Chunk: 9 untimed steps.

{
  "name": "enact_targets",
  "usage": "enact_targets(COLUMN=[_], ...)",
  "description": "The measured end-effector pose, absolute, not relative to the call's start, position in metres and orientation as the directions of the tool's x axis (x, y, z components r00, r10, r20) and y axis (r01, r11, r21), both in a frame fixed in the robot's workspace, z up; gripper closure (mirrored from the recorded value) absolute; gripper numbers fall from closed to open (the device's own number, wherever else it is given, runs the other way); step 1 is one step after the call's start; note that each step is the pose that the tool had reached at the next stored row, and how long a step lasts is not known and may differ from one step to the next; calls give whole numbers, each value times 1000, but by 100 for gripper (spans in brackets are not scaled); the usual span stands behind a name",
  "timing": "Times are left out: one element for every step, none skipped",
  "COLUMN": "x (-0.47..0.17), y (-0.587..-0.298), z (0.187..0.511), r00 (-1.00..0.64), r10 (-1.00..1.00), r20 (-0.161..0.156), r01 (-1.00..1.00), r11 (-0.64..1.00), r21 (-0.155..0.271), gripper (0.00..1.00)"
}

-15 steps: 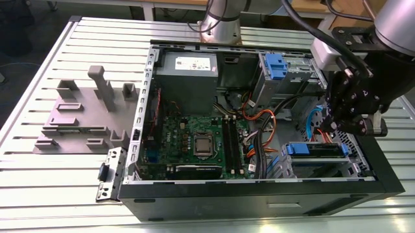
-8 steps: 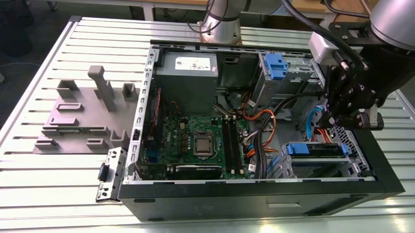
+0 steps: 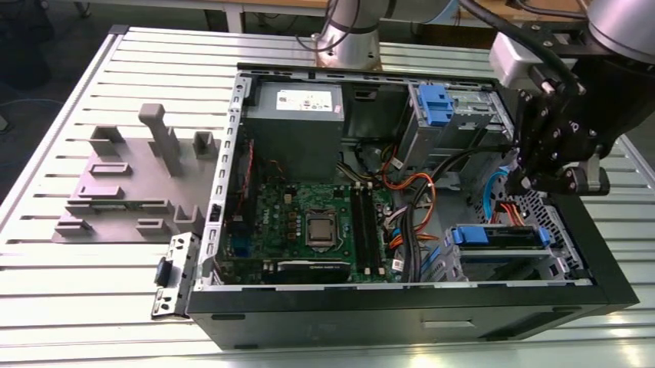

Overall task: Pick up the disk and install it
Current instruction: 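Insert the second disk wire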

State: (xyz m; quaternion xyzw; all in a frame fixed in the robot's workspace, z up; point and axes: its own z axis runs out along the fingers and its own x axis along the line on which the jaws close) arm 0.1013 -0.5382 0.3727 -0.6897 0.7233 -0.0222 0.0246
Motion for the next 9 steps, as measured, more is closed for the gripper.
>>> enact_targets(x=[101, 101, 101, 101, 101, 101, 101, 101, 101], y=[-538, -537, -536, -535, -533, -530, -527, -524, -521], z=[374, 376, 378, 379, 380, 380, 380, 380, 380], r00=[-47, -47, -47, -47, -47, -47, -47, -47, -47], r10=[-999, -999, -999, -999, -999, -999, -999, -999, -999], r20=[-5, -4, -4, -4, -3, -3, -2, -1, 1], r01=[-997, -997, -997, -997, -997, -997, -997, -997, -997], r11=[48, 47, 47, 47, 47, 47, 47, 47, 47], r21=[-66, -66, -66, -66, -66, -66, -66, -66, -66], gripper=[89, 89, 89, 89, 89, 89, 89, 89, 89])
